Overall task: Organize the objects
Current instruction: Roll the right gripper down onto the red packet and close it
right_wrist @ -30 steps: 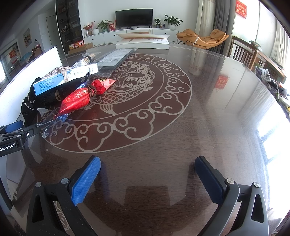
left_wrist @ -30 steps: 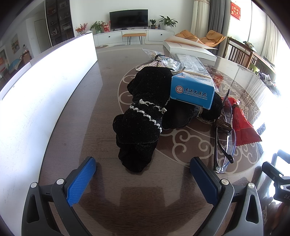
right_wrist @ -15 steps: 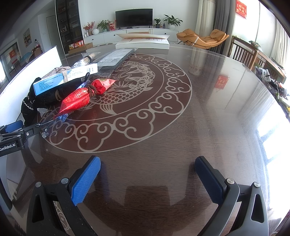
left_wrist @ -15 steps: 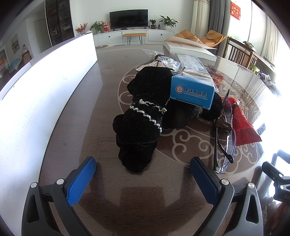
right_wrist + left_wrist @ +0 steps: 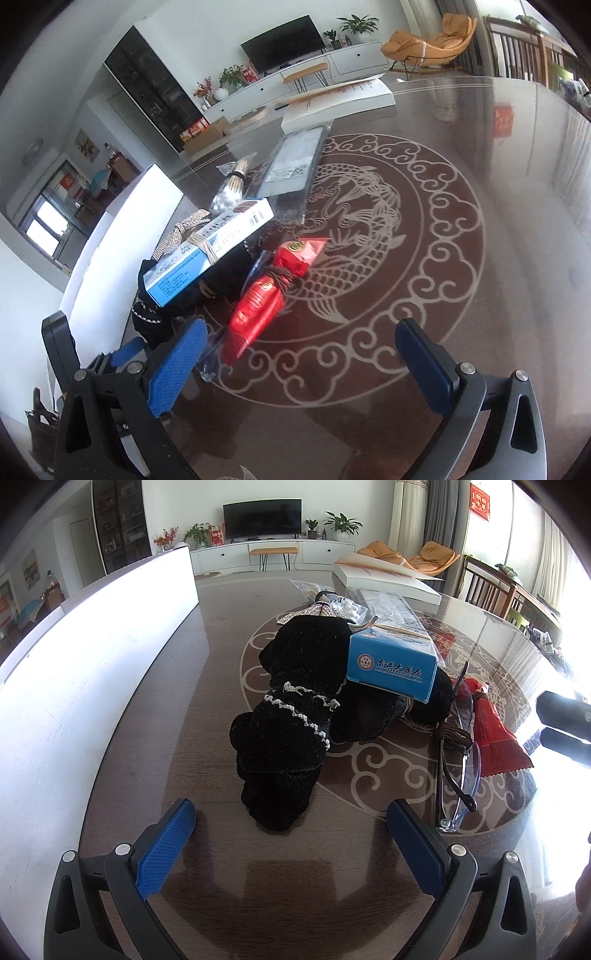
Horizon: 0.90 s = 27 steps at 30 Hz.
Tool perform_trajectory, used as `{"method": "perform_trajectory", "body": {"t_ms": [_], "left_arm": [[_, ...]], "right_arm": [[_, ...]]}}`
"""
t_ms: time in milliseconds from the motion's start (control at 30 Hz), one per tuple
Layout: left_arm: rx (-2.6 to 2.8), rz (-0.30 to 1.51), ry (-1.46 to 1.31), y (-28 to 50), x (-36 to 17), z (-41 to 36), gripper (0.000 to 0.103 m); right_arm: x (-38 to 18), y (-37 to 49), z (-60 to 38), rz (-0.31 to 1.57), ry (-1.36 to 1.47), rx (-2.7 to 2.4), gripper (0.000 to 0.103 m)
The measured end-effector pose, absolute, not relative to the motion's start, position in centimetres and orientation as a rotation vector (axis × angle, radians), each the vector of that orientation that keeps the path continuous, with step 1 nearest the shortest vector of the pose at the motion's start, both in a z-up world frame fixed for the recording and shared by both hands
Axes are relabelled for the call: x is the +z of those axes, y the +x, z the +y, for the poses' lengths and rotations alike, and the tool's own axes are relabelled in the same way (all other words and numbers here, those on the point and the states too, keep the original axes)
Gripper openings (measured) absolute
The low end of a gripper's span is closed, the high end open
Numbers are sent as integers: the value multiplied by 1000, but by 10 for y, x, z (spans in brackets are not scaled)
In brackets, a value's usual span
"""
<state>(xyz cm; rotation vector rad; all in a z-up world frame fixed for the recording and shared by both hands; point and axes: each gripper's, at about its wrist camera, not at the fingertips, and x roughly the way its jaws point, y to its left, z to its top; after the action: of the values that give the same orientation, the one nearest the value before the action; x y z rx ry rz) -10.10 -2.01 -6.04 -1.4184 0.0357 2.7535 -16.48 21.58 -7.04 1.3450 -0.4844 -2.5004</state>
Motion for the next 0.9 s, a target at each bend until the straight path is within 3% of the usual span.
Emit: {"method": "perform_trajectory", "body": {"t_ms": [33,67,133,267,433,700,900], "left_arm": [[2754,36,-1418,-101,-60,-20,103],[2754,36,-1418,-100,-60,-20,103],[2754,36,-1418,-100,-60,-20,103],[2754,36,-1418,-101,-60,-20,103],[2754,36,-1418,-100,-60,-20,103],[2754,36,-1419,-100,-60,-20,103],[2754,36,-1419,-100,-60,-21,103]], "right_arm": [[-75,-178,206,-462,1369,-2475,79],[-81,-188,199,-452,1394,-2449,58],[-90,-197,195,-488,1423,-2399,38],[-95,-181,208,-470,1416,-2404,28],[-96,-147,244,-485,1379,-2412,27],[-107,-114,297,-747,1271,-2324,28],[-93,-100,308,-558,1298,-2489,32]]}}
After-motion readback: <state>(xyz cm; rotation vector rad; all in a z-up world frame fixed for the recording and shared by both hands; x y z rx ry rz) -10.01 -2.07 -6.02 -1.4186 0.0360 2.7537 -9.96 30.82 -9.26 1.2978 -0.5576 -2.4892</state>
